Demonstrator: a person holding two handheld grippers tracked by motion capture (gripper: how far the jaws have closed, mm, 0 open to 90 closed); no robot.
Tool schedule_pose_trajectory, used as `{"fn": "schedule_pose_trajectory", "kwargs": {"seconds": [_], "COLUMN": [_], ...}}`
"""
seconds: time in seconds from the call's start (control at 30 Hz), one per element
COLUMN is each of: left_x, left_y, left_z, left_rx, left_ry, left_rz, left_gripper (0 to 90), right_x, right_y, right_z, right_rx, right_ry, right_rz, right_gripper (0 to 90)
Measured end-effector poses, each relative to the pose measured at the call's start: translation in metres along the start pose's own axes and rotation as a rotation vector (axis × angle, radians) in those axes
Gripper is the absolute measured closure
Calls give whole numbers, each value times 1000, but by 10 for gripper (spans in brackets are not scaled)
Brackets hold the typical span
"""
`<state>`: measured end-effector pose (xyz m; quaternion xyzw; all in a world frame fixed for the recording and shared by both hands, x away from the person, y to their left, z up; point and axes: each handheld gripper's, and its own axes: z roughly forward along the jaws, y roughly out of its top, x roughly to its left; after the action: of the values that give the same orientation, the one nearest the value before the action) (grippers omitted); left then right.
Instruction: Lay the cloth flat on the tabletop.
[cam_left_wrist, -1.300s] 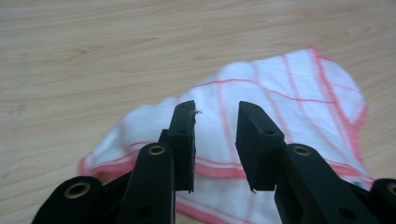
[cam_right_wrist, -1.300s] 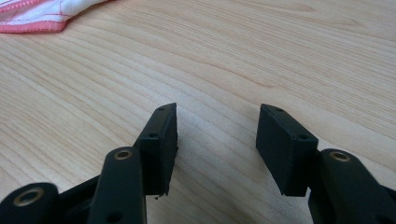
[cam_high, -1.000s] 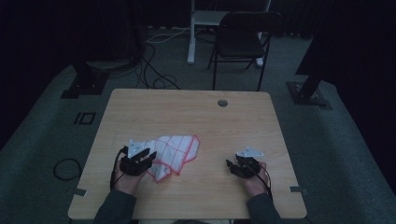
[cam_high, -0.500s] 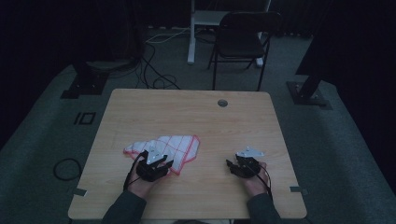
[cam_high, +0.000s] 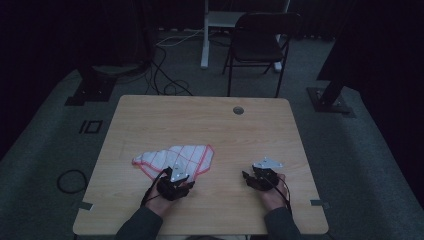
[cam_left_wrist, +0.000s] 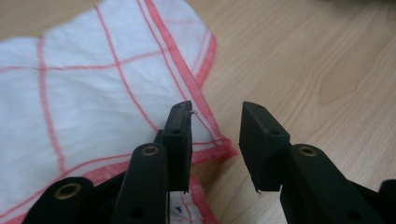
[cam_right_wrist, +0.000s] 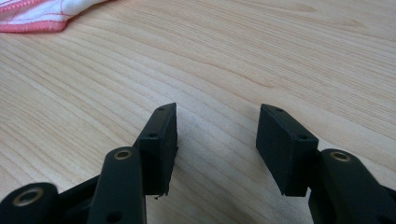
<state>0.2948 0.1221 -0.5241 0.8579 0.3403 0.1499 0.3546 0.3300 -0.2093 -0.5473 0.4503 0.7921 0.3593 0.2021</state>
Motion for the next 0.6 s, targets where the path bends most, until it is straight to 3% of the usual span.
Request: {"fn": "schedule_pose_trajectory", "kwargs": {"seconds": [0.17, 0.33, 0.5, 0.6], "left_x": [-3, -3, 2, 4], "left_y": [-3, -3, 0, 3], "left_z": [10, 12, 11, 8], "left_rx": [53, 51, 69, 52], "left_ry": [-5, 7, 33, 12], "left_rz": [22, 16, -4, -22], "left_gripper": [613, 621, 797, 858], "right_x": [0, 0, 0, 0], "right_y": [0, 0, 0, 0], "right_z": [0, 0, 0, 0], "right_rx": [0, 0, 0, 0], "right_ry": [1, 0, 0, 1], "right_rz": [0, 0, 0, -1], "right_gripper": [483, 483, 483, 482]}}
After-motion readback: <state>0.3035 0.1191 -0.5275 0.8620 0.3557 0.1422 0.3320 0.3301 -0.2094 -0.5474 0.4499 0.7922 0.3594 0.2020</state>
